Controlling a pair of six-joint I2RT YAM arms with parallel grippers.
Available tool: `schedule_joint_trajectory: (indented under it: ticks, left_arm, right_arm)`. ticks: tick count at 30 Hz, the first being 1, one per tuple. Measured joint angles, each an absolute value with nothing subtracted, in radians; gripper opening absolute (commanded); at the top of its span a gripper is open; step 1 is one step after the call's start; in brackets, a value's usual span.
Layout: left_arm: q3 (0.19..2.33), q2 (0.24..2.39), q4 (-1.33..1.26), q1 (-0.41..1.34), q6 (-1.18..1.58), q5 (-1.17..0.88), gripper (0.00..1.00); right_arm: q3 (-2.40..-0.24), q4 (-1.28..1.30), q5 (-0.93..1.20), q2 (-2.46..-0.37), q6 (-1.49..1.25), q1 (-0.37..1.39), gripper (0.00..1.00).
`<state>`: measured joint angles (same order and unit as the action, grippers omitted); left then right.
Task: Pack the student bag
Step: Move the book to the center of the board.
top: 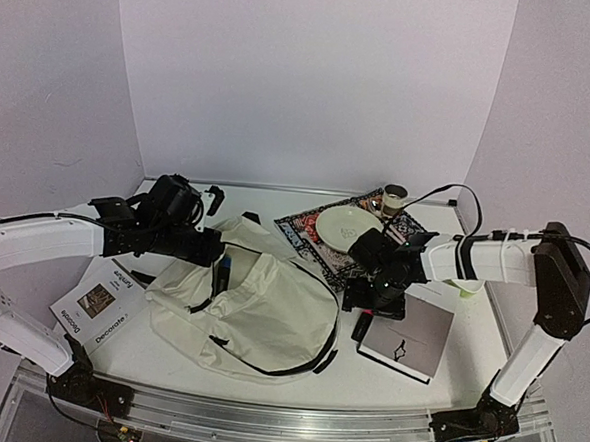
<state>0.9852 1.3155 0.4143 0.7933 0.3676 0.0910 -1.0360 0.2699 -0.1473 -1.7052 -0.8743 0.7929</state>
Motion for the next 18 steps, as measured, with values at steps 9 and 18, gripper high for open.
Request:
schedule_joint_trajectory:
  ticks: [9, 18]
  left_arm:
    - [0.985, 1.316, 0.42, 0.793, 0.367, 0.099, 0.0]
    - [0.985, 1.316, 0.421, 0.793, 0.367, 0.108, 0.0]
  right_arm:
    - [-1.032, 0.367, -0.167, -1.687, -0.886, 0.78, 0.8]
    - [-1.164, 0.411, -0.168, -1.703, -0.869, 0.787, 0.62]
